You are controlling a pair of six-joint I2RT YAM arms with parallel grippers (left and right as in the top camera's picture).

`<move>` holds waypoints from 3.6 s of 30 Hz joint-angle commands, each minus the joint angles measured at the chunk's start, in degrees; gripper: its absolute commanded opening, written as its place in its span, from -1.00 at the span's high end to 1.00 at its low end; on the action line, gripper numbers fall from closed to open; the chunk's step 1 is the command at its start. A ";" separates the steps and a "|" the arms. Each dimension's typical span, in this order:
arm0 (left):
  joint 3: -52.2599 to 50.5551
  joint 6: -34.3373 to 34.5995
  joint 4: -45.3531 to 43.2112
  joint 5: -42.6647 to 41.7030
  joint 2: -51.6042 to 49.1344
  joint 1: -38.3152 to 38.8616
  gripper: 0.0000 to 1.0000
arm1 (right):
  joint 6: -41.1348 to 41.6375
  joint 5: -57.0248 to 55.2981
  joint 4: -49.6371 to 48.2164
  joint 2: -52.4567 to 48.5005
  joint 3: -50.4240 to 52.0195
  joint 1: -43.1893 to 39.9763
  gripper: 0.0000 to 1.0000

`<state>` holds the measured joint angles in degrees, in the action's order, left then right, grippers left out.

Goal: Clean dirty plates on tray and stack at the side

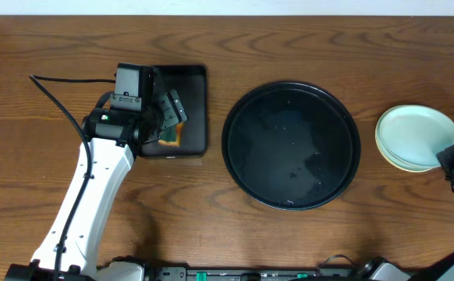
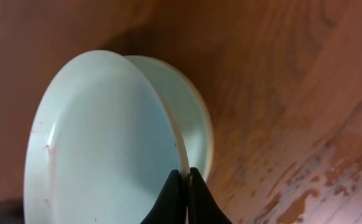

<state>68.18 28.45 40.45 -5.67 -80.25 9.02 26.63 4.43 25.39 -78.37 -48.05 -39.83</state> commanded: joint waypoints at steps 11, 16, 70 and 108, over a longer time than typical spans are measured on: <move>1.38 -0.57 0.07 0.13 -0.20 -0.11 -0.68 | -6.97 36.54 -10.51 5.57 -1.01 3.32 0.20; 1.38 -0.57 0.07 0.13 -0.20 -0.11 -0.68 | -12.46 37.16 -2.27 16.94 -0.98 16.79 0.19; 1.38 -0.57 0.07 0.11 -0.20 -0.11 -0.68 | -34.01 -0.96 -18.05 78.09 45.59 46.77 -0.98; -0.28 -1.05 0.13 8.98 4.24 0.42 -0.68 | -34.01 -1.38 -21.38 78.05 47.74 46.77 -0.99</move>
<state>68.16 28.38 40.49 0.45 -79.68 9.04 -6.74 3.57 4.01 -0.69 -0.58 7.31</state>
